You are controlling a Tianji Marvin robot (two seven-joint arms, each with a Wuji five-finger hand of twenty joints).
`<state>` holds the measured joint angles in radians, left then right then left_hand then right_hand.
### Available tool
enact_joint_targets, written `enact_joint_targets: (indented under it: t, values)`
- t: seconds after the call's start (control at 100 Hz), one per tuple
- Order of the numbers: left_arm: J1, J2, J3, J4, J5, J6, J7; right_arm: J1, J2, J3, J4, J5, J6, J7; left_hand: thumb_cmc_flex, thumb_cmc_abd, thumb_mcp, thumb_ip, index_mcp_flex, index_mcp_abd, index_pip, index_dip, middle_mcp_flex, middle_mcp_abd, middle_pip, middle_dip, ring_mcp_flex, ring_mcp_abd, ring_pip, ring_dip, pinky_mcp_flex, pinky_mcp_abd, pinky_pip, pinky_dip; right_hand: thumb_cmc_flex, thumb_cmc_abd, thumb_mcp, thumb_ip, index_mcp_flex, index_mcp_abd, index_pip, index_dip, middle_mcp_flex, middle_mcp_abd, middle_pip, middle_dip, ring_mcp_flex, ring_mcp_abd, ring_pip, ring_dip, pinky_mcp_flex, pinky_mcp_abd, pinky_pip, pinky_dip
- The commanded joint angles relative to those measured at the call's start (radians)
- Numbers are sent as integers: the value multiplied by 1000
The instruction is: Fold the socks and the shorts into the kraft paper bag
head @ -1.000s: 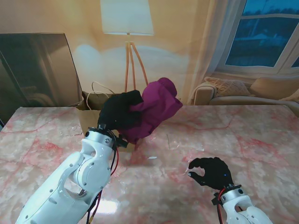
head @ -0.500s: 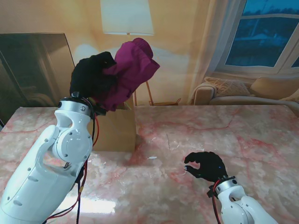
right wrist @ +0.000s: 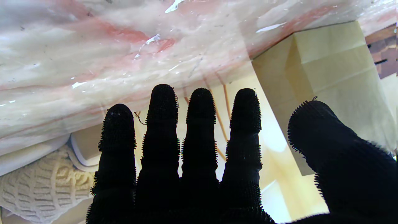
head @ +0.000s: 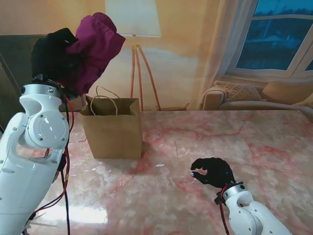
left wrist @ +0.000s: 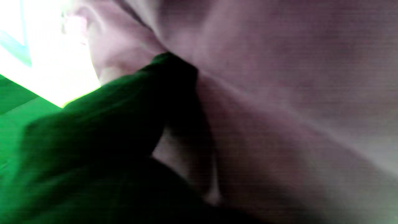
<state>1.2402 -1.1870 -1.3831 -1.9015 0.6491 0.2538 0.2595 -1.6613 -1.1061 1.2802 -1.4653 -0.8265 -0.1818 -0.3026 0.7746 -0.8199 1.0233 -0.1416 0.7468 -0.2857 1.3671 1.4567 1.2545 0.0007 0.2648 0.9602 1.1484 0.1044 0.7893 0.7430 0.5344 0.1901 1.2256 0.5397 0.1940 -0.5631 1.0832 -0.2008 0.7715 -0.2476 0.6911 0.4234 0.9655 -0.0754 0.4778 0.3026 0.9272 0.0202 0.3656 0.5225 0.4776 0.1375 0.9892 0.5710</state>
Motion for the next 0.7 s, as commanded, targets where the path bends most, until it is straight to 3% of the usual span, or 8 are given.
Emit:
enact_joint_targets:
  t: [0.0, 0.37, 0.38, 0.43, 0.69]
  values:
    - [-5, 13, -16, 18, -3, 5, -4, 1, -5, -9, 5, 2, 3, 4, 115, 30, 70, 7, -3, -29, 42, 35, 17, -163, 53, 64, 25, -22, -27, 11, -10, -21, -3, 20, -23, 16, -19, 43, -19, -1, -18, 14, -17, 2, 8, -7, -25, -2, -8, -7, -12, -18, -2, -19]
    - [19, 21, -36, 131, -47, -64, -39, 15, -5, -28, 19, 9, 2, 8, 119, 38, 54, 2, -3, -30, 41, 38, 13, -168, 48, 64, 14, -25, -44, 9, -24, -21, -19, 26, -27, 24, -22, 45, -18, -1, -18, 15, -17, 3, 10, -5, -24, 1, -4, -4, -12, -16, -1, -19]
    - [19, 21, -35, 134, -49, -66, -40, 15, -5, -28, 19, 9, 2, 8, 120, 39, 53, 1, -3, -30, 41, 38, 13, -168, 48, 64, 11, -12, -46, 8, -26, -22, -21, 26, -27, 24, -22, 45, -17, -1, -17, 15, -16, 4, 10, -5, -23, 0, -3, -4, -12, -16, -1, -19]
    - [21, 23, -35, 148, -57, -78, -47, 15, -5, -28, 19, 10, 1, 10, 119, 44, 46, -2, -5, -31, 39, 37, 9, -172, 45, 64, 9, -26, -54, 6, -28, -22, -27, 27, -28, 28, -23, 45, -18, -1, -18, 15, -15, 3, 11, -5, -24, 1, -3, -3, -15, -17, -1, -19]
    - [23, 19, -31, 201, -172, -125, -83, 18, -5, -34, 25, 15, 4, 13, 159, 98, -39, -30, -21, -34, 21, 26, -12, -176, 21, 56, -18, -24, -146, -11, -57, -34, -79, 38, -38, 57, -37, 50, -13, 2, -17, 16, -14, 5, 14, -2, -23, 5, 4, 2, -15, -17, 2, -17]
